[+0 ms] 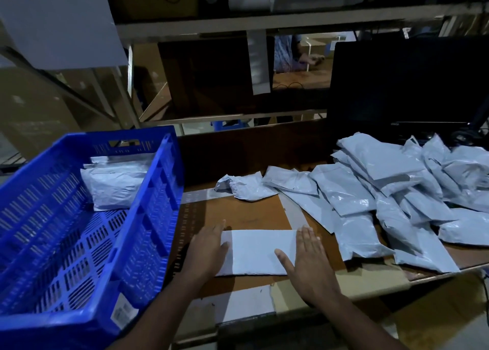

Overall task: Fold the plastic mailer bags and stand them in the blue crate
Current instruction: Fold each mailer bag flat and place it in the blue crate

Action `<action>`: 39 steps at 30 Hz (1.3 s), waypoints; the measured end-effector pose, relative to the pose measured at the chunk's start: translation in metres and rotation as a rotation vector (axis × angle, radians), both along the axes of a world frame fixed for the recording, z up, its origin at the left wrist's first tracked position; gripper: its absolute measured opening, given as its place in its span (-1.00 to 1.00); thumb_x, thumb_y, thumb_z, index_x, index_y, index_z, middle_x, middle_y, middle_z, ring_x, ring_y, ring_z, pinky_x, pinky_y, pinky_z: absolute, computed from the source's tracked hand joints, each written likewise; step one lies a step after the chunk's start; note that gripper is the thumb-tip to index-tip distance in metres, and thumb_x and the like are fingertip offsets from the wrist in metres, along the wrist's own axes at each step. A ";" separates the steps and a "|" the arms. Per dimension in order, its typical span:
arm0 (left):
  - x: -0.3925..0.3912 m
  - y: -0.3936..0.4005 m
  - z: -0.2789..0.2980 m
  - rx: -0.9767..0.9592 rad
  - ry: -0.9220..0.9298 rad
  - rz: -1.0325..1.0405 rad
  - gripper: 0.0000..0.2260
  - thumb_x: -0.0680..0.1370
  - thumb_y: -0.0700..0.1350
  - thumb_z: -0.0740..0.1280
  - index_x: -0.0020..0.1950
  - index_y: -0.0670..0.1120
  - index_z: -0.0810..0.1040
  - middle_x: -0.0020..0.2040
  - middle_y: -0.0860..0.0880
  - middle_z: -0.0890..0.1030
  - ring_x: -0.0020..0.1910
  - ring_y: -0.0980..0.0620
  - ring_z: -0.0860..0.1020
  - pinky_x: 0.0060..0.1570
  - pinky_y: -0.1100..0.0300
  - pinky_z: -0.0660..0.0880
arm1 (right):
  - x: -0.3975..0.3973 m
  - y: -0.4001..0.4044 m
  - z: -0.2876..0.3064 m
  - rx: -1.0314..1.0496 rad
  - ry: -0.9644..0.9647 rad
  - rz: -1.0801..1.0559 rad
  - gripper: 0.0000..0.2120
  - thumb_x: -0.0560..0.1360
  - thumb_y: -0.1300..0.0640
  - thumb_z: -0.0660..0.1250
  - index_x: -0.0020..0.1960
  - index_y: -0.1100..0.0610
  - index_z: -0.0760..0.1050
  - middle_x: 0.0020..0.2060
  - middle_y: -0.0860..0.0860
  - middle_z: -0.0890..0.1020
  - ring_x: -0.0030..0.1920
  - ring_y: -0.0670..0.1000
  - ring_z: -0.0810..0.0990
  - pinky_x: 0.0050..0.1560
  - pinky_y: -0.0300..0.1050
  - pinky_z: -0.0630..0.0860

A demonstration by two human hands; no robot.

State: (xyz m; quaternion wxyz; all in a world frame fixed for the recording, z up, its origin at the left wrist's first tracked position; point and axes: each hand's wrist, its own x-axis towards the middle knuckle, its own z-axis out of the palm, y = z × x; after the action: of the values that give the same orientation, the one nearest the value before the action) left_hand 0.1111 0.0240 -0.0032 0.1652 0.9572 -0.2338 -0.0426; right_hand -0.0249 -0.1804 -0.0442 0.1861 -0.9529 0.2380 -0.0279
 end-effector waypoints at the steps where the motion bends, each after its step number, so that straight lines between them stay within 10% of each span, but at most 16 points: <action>1: 0.001 -0.002 0.006 0.046 -0.050 0.009 -0.53 0.66 0.00 0.30 0.57 0.05 0.31 0.48 0.01 0.44 0.45 -0.01 0.37 0.43 0.05 0.32 | 0.001 0.000 0.001 -0.003 -0.012 0.003 -0.04 0.45 -0.50 -0.32 0.64 0.11 -0.20 0.62 0.01 -0.17 0.60 -0.02 -0.23 0.55 -0.10 -0.25; 8: -0.001 -0.009 0.031 0.148 0.015 0.045 -0.88 0.61 -0.13 0.36 0.11 -0.01 0.64 0.14 -0.03 0.64 0.09 -0.02 0.56 -0.01 0.15 0.46 | 0.015 0.001 0.031 -0.016 -0.135 0.176 -0.44 0.68 -0.07 0.09 0.63 0.01 0.03 0.62 -0.06 0.05 0.60 -0.08 -0.06 0.55 -0.13 -0.14; 13: -0.011 -0.002 0.082 -0.031 -0.045 0.016 -0.86 0.63 -0.12 0.34 0.03 0.08 0.67 0.07 0.04 0.57 -0.06 0.06 0.56 -0.02 0.10 0.55 | 0.028 -0.012 0.055 -0.077 -0.139 0.333 -0.37 0.51 0.15 0.21 0.58 0.02 0.22 0.56 -0.05 0.26 0.59 -0.05 0.09 0.59 -0.05 -0.10; 17: -0.020 0.010 0.132 -0.147 -0.213 -0.019 -0.82 0.65 -0.13 0.29 0.05 0.07 0.68 0.07 0.08 0.52 -0.05 0.07 0.57 -0.02 0.09 0.54 | 0.033 -0.024 0.076 -0.047 -0.219 0.327 -0.67 0.41 0.01 0.24 0.14 -0.07 0.59 0.00 -0.09 0.65 0.10 0.02 0.58 0.19 0.01 0.46; 20: -0.023 0.024 0.169 -0.248 -0.300 0.011 -0.82 0.60 -0.18 0.36 0.03 0.11 0.68 0.00 0.14 0.58 -0.02 0.15 0.54 -0.04 0.19 0.45 | 0.031 -0.022 0.092 0.126 -0.253 0.302 -0.87 0.45 -0.09 0.29 -0.08 -0.12 0.59 -0.15 -0.13 0.60 -0.11 -0.08 0.57 -0.14 -0.05 0.54; 27: -0.007 0.082 0.222 -0.570 -0.186 0.011 -0.82 0.52 -0.14 0.50 0.08 0.09 0.69 -0.04 0.16 0.70 -0.02 0.24 0.65 0.04 0.14 0.60 | 0.035 -0.004 0.145 0.501 -0.516 0.318 -0.91 0.59 0.04 0.36 -0.09 -0.09 0.57 -0.14 -0.13 0.62 -0.13 -0.17 0.58 -0.18 -0.17 0.51; 35: 0.047 0.195 0.242 -0.755 -0.193 -0.008 -0.77 0.47 -0.27 0.51 -0.01 0.05 0.70 -0.11 0.07 0.74 -0.15 0.19 0.65 -0.08 0.35 0.57 | 0.076 0.083 0.229 0.407 -0.662 0.459 -0.90 0.57 0.05 0.35 -0.02 -0.16 0.48 -0.02 -0.20 0.55 0.03 -0.32 0.50 -0.24 -0.41 0.51; 39: 0.076 0.261 0.258 -0.726 -0.270 0.025 -0.78 0.50 -0.28 0.47 0.02 0.02 0.68 -0.09 0.08 0.73 -0.20 0.27 0.62 -0.14 0.42 0.55 | 0.120 0.144 0.257 0.328 -0.690 0.545 -0.91 0.56 0.04 0.38 0.05 -0.05 0.52 0.03 -0.16 0.53 0.06 -0.14 0.53 -0.25 -0.23 0.60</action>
State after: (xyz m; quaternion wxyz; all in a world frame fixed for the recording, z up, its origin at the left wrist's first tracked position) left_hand 0.1871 0.2849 0.2545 0.4616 0.8362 -0.2416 0.1714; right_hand 0.0949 -0.0368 0.2131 0.4029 -0.8737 -0.0953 -0.2555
